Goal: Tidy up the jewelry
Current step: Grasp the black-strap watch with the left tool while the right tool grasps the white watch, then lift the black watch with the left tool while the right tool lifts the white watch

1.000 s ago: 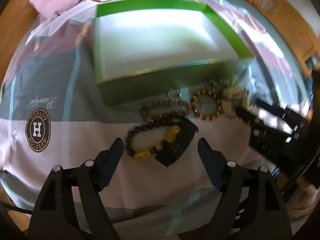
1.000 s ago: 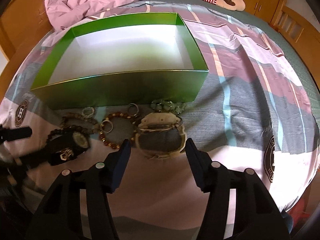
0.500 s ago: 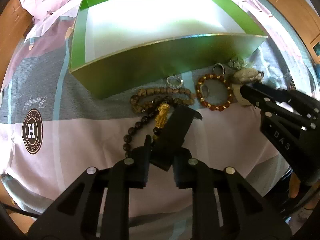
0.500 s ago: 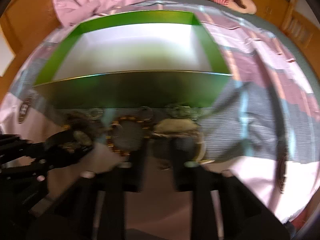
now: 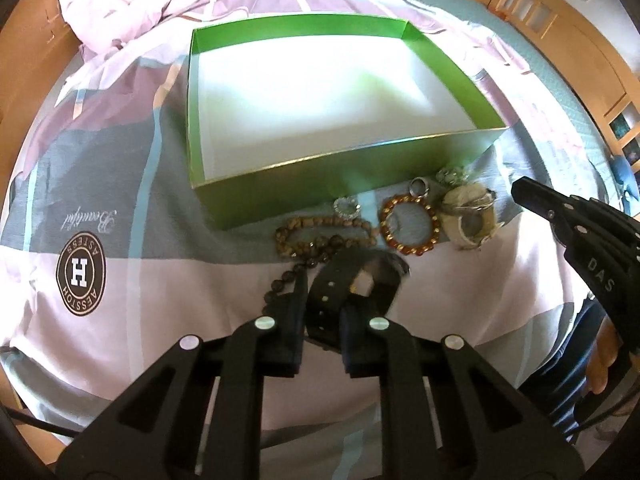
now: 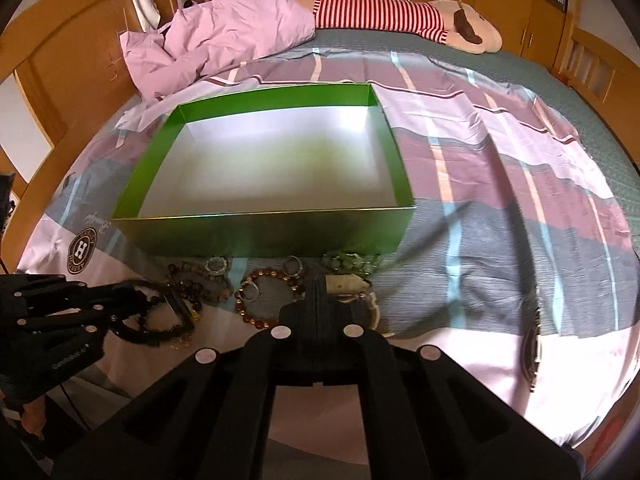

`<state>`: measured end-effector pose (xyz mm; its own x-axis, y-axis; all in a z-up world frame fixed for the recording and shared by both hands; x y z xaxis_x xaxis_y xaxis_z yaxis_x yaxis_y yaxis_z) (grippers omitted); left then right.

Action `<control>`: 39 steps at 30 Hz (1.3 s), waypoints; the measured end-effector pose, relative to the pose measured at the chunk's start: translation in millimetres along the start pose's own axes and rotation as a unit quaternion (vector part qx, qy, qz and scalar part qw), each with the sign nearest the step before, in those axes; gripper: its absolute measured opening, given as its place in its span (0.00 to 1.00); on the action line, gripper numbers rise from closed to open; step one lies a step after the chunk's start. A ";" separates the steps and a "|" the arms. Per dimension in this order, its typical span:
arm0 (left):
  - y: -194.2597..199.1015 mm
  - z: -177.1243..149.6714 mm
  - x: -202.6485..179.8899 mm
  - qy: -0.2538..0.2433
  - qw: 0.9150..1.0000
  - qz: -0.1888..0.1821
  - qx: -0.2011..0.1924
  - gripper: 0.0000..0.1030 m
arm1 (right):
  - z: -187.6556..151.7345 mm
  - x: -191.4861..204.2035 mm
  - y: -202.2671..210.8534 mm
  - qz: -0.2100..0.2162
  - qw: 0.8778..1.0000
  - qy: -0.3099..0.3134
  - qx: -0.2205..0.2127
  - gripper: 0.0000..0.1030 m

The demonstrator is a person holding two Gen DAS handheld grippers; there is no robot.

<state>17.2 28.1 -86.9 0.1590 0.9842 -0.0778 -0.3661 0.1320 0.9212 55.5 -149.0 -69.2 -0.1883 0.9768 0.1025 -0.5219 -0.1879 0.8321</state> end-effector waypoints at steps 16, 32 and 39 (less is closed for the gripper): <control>-39.3 -10.2 -9.2 -0.017 0.998 0.030 0.052 0.30 | -17.0 1.5 -49.8 -0.035 0.999 -0.005 0.042 0.70; -34.6 -6.3 -10.2 -0.022 0.999 0.022 0.040 0.08 | -18.3 13.2 -37.4 0.001 0.999 0.017 0.032 0.00; -13.5 -2.6 4.2 -0.006 1.000 0.016 0.015 0.08 | -6.4 -3.7 -3.5 0.002 1.000 0.003 -0.002 0.00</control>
Point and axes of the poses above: each gripper's, at about its wrist camera, not at the fingertips, and y roughly against the way its jaws point, x to its left, z to its top, the point moved 5 cm from there along -y, roughly the way its jaws point, and after that the axes turned 6 degrees about -y, right-handed, at the moved point
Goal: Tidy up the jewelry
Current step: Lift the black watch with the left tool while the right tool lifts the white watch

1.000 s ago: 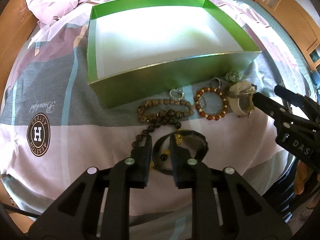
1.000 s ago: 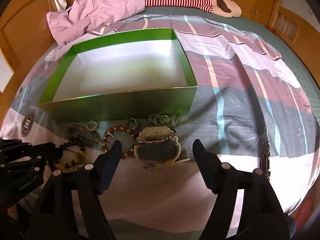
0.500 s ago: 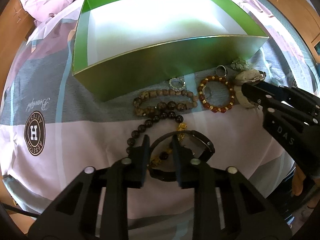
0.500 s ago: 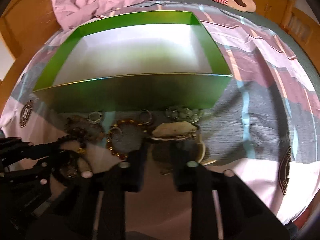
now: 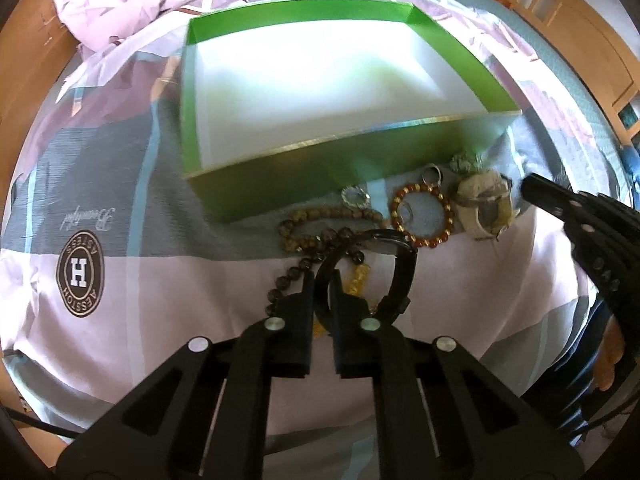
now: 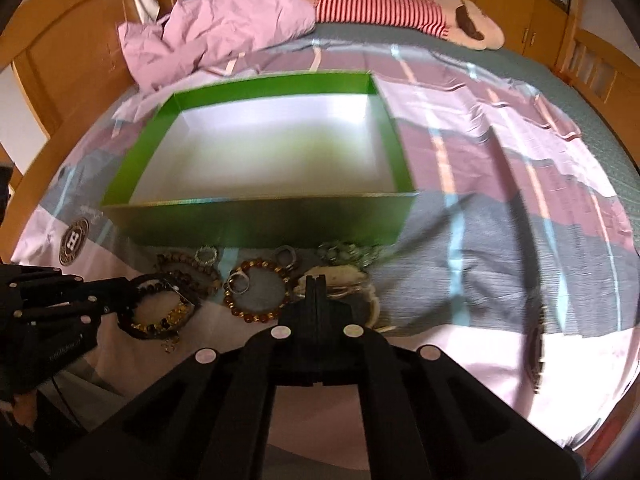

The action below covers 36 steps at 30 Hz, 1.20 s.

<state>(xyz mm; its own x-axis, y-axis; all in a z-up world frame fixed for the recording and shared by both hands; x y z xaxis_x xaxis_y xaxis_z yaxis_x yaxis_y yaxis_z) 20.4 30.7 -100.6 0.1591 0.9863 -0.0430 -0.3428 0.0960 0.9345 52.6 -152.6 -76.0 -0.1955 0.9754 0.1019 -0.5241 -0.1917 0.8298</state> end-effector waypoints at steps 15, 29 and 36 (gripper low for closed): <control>4.5 -2.2 21.8 0.026 1.000 -0.014 0.003 0.11 | -20.0 -19.1 -37.9 -0.036 0.998 0.005 0.051 0.40; -17.8 -8.3 35.5 0.037 0.998 0.005 0.046 0.30 | -25.9 -28.1 -39.3 -0.010 0.998 -0.015 0.068 0.06; -36.9 -4.4 32.2 0.037 0.998 0.012 0.059 0.07 | -28.8 -10.3 -24.6 -0.059 0.991 0.091 0.081 0.06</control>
Point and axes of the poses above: each gripper's, at about its wrist camera, not at the fingertips, and y roughly against the way its jaws point, x to its left, z to its top, the point moved 5 cm from there along -y, roughly the way its jaws point, and after that the axes turned 6 degrees about -y, right-handed, at the moved point
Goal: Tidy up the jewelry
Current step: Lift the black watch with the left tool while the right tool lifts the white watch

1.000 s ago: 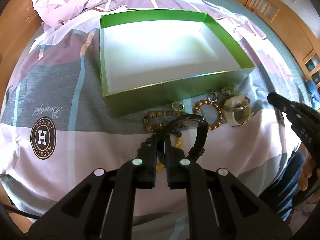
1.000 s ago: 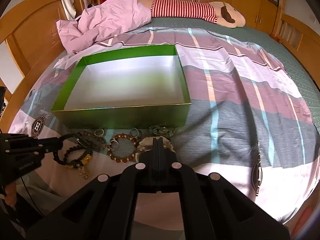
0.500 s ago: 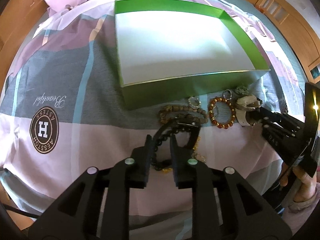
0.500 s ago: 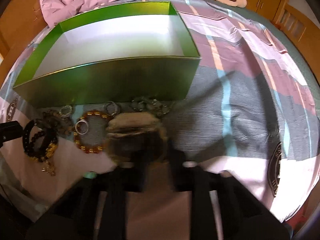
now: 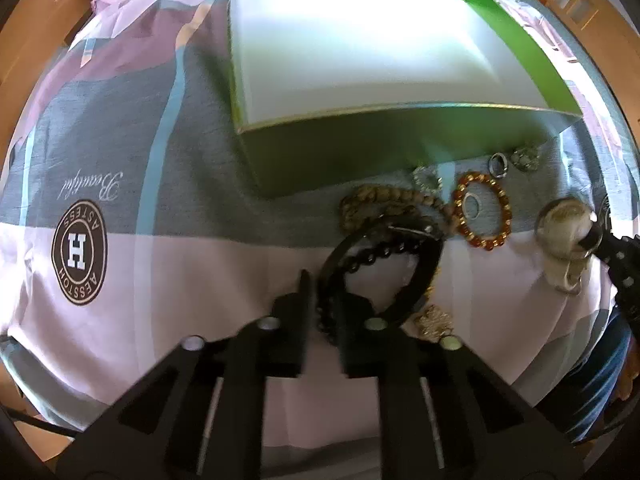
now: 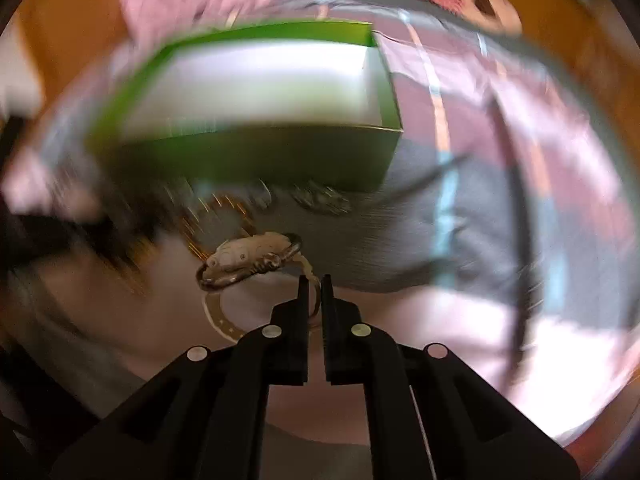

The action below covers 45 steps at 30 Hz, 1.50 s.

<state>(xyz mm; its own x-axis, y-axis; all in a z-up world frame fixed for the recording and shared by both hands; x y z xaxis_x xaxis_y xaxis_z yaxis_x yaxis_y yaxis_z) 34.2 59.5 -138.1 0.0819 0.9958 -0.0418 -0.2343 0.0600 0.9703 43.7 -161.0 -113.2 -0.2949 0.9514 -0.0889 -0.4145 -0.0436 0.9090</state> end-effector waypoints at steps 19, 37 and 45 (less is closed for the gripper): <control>19.2 2.7 3.3 0.007 1.000 -0.010 -0.027 0.08 | 18.0 5.9 21.5 0.026 0.999 0.005 -0.019 0.06; 17.7 0.3 2.8 0.002 1.000 -0.005 -0.025 0.09 | 3.5 1.8 -11.3 0.029 0.998 -0.043 0.034 0.14; 11.7 2.1 -1.4 -0.003 1.000 0.000 -0.018 0.12 | 30.0 3.7 -8.1 0.062 0.994 -0.083 -0.022 0.50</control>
Point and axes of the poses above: each gripper's, at about its wrist camera, not at the fingertips, and y roughly against the way its jaws point, x to its left, z to its top, the point moved 5 cm from there along -y, roughly the way its jaws point, and after that the axes turned 6 degrees about -y, right-handed, at the moved point
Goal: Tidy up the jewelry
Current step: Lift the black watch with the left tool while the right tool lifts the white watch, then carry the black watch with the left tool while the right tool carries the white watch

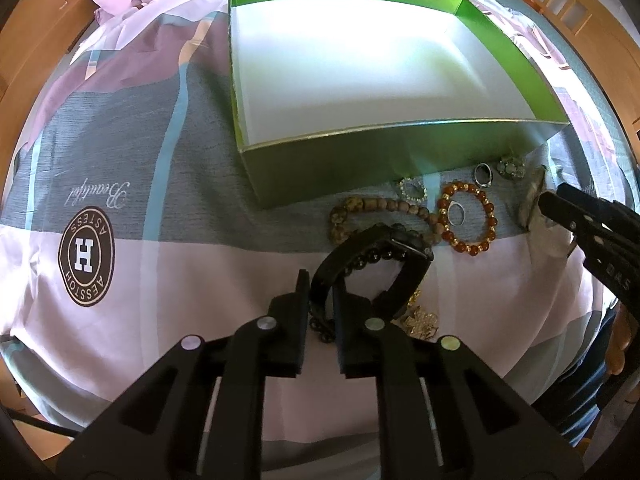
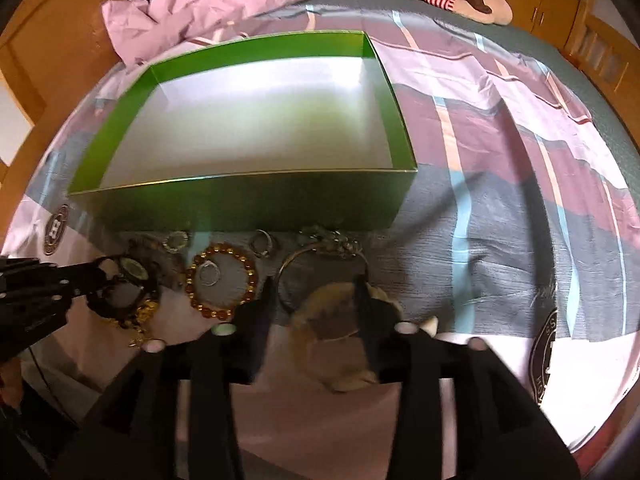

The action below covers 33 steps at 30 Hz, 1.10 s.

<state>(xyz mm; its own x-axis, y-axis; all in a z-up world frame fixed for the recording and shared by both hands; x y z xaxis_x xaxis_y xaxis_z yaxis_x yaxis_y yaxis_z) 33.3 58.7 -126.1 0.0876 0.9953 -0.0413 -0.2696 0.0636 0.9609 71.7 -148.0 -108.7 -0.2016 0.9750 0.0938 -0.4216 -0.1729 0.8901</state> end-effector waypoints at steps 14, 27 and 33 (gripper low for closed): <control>-7.4 0.9 -6.1 -0.009 1.000 0.005 0.007 0.19 | -35.1 -23.5 -16.2 -0.045 0.998 -0.002 0.049 0.61; 2.0 2.7 -9.8 -0.013 1.000 0.006 -0.009 0.09 | -44.7 -4.5 -4.9 -0.041 0.998 0.027 0.050 0.60; 1.8 3.8 -13.0 -0.014 1.000 0.006 -0.009 0.09 | -45.0 -3.8 6.0 -0.032 0.998 0.021 0.040 0.60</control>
<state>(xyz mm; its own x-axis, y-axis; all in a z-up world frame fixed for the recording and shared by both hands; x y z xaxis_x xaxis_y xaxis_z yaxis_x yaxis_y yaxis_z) 35.4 45.6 -122.8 0.1103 0.9936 -0.0225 -0.2888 0.0537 0.9559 30.2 -159.1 -123.8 -0.2146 0.9765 0.0175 -0.3633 -0.0964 0.9267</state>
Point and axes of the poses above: each gripper's, at about its wrist camera, not at the fingertips, and y roughly against the way its jaws point, x to its left, z to its top, the point moved 5 cm from there along -y, roughly the way its jaws point, and after that the axes turned 6 degrees about -y, right-handed, at the moved point
